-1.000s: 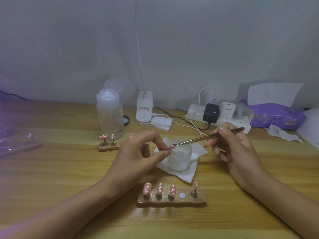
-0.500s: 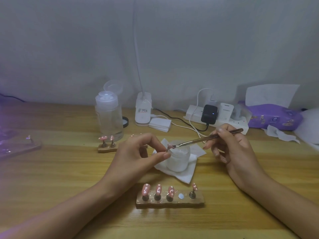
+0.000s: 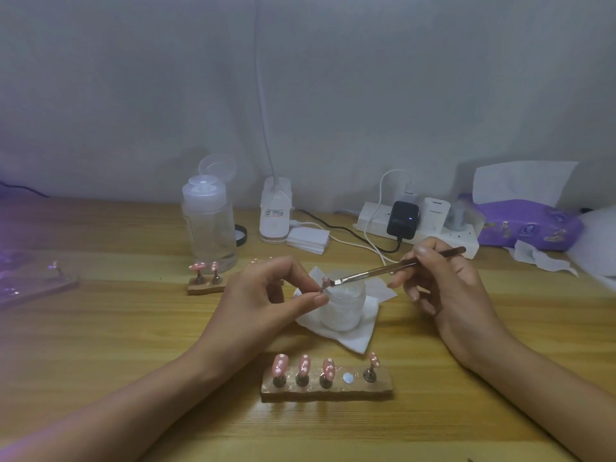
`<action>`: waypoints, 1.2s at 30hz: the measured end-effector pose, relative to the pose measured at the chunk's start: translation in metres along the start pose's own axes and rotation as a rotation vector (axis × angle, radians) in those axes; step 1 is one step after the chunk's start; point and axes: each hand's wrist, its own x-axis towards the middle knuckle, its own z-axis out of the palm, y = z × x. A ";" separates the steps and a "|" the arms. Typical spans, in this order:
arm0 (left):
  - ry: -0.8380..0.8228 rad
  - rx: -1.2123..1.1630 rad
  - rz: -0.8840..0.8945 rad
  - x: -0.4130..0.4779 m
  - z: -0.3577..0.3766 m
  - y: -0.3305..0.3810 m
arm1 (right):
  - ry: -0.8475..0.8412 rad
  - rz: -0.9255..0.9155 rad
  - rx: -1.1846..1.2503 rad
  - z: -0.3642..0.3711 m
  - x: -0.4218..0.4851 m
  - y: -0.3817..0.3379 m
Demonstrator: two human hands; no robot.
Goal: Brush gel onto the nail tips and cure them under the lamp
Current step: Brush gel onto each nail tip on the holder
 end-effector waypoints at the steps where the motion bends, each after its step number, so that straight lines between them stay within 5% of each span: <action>1: 0.001 0.001 -0.001 0.000 0.000 0.000 | 0.029 0.011 0.003 -0.001 0.001 0.001; 23: -0.023 -0.021 -0.014 0.000 0.000 0.001 | -0.048 -0.018 0.023 -0.001 -0.001 -0.001; 36: -0.032 -0.016 -0.015 0.000 0.000 0.002 | 0.047 -0.008 0.059 -0.004 0.001 0.000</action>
